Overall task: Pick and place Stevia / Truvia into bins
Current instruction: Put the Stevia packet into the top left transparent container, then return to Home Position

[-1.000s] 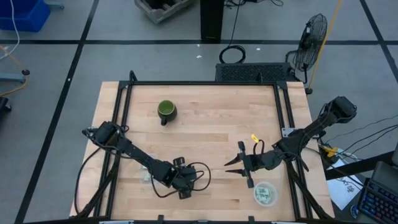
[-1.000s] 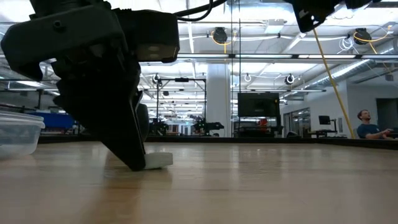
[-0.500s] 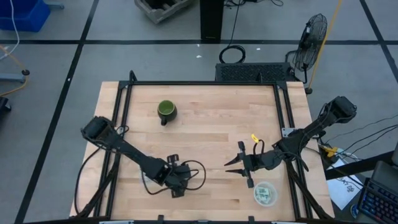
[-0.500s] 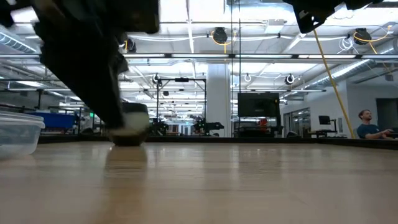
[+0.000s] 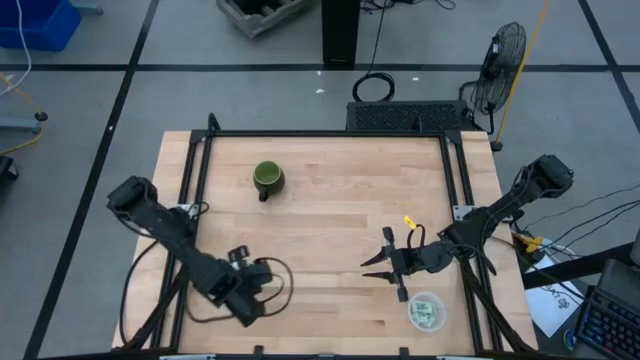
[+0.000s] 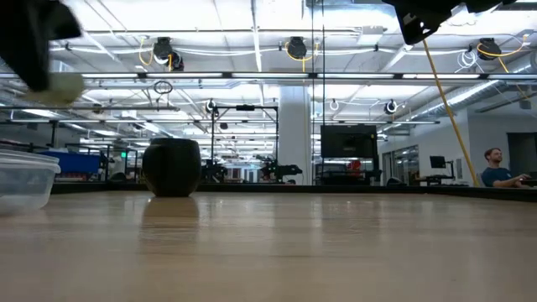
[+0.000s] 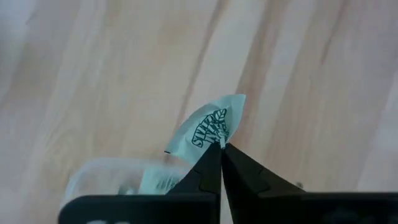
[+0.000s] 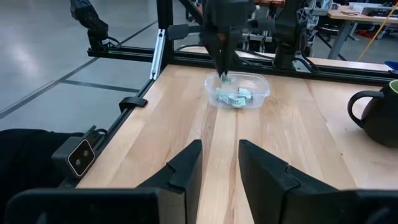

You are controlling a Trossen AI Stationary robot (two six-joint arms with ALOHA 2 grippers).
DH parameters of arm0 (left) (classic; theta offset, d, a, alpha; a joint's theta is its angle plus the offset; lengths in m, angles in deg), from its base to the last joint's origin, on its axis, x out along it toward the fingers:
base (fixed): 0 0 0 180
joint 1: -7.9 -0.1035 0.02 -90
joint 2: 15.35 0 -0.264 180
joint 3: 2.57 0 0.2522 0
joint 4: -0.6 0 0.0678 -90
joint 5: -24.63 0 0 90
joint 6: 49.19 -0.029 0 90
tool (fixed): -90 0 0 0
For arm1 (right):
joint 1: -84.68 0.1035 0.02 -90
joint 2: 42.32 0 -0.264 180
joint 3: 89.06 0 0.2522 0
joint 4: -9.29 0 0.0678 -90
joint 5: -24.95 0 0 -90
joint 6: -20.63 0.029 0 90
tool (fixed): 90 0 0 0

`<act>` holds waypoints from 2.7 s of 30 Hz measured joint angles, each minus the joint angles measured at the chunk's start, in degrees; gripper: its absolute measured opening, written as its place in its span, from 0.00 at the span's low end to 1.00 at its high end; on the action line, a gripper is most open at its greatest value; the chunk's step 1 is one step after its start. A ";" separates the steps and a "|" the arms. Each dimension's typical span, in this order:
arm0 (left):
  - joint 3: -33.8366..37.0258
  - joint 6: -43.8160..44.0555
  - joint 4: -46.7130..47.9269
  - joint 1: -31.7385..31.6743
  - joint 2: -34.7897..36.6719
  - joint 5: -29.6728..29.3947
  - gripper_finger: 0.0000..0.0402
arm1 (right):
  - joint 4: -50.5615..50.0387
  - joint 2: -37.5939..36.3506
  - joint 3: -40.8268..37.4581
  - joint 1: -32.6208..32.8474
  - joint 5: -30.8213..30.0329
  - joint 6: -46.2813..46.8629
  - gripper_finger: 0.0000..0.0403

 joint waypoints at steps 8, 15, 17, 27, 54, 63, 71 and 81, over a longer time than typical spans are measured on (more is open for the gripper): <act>-0.02 13.58 11.03 7.50 0.50 -5.38 0.13 | 0.04 0.00 0.00 0.00 0.02 0.00 0.25; 0.02 22.37 15.50 10.31 0.52 -6.64 0.20 | 0.42 0.00 0.00 0.00 0.04 0.00 0.25; 0.72 23.38 15.51 10.70 0.52 -6.37 0.24 | 0.43 0.00 0.00 0.00 0.04 0.02 0.25; 7.36 26.13 11.07 11.55 0.52 -13.79 0.53 | 0.81 0.00 0.00 0.32 0.06 0.02 0.25; 54.11 -44.72 -89.25 5.63 36.34 -9.21 0.38 | -9.12 -4.00 0.00 3.08 -0.09 3.16 0.25; 66.90 -42.13 -90.48 5.86 55.55 -15.73 0.37 | 1.77 -11.26 -11.99 3.74 0.00 4.24 0.25; 70.20 -52.48 -97.14 5.49 59.99 1.91 0.37 | 19.18 -20.24 -26.96 3.52 9.55 3.70 0.25; 70.20 -53.33 -88.70 2.03 68.23 2.25 0.37 | 11.21 -39.80 -34.32 0.45 14.96 3.28 0.25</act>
